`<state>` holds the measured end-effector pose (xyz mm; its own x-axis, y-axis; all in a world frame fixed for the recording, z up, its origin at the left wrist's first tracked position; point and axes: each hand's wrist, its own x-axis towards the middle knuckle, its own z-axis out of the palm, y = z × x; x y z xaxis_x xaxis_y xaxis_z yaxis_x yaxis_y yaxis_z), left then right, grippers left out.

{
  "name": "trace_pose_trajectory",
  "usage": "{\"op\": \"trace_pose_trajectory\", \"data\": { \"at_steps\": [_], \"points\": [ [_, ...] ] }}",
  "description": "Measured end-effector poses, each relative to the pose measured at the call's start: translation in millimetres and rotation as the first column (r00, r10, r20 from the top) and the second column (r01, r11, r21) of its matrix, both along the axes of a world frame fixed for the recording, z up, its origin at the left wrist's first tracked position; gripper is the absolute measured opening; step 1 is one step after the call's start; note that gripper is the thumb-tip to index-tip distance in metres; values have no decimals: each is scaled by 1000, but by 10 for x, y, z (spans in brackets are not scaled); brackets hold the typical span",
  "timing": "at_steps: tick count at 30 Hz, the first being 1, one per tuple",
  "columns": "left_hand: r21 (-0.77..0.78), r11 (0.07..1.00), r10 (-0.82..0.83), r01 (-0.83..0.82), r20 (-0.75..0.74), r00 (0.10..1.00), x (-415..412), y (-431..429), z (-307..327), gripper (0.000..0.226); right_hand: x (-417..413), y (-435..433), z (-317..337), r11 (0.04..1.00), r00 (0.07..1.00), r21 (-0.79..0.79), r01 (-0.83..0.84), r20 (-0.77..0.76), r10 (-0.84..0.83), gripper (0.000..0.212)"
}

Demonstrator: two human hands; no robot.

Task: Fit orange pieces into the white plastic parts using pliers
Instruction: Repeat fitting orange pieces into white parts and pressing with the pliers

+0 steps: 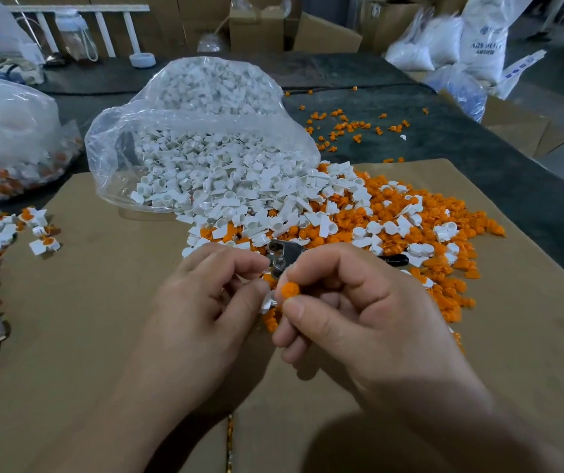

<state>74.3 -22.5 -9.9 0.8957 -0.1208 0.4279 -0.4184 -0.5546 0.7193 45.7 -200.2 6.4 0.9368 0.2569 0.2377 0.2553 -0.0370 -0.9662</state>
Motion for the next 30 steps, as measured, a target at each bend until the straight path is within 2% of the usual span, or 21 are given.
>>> {"op": "trace_pose_trajectory", "data": {
  "at_steps": [5, 9, 16, 21, 24, 27, 30],
  "points": [
    [-129, 988, -70, 81, 89, 994, -101, -46, 71, 18, 19, 22, -34, 998, 999, 65, -22, 34, 20, 16],
    [-112, 989, -90, 101, 104, 991, -128, -50, 90, 26, 37, 16, -71, 997, 998, 63, -37, 48, 34, 20],
    [1, 981, -187, 192, 240, 953, -127, -48, 159, 13, 63, 19, -82, 995, 996, 99, -17, 84, 9, 15],
    [36, 969, -244, 244, 269, 932, -146, -62, 215, 11, 78, 18, -60, 975, 994, 203, -95, -38, 104, 20],
    [50, 975, -222, 216, 284, 933, -140, -52, 217, 10, 76, -42, -7, 980, 969, 130, -151, -177, 172, 22],
    [-2, 982, -182, 190, 280, 943, -113, -19, 170, 5, 85, -157, 110, 966, 887, 9, -259, -394, 242, 19],
    [-50, 997, -53, 64, 198, 979, -56, 47, 105, 11, 86, -232, 213, 865, 843, -279, -418, -473, 254, 9]
  ]
}}
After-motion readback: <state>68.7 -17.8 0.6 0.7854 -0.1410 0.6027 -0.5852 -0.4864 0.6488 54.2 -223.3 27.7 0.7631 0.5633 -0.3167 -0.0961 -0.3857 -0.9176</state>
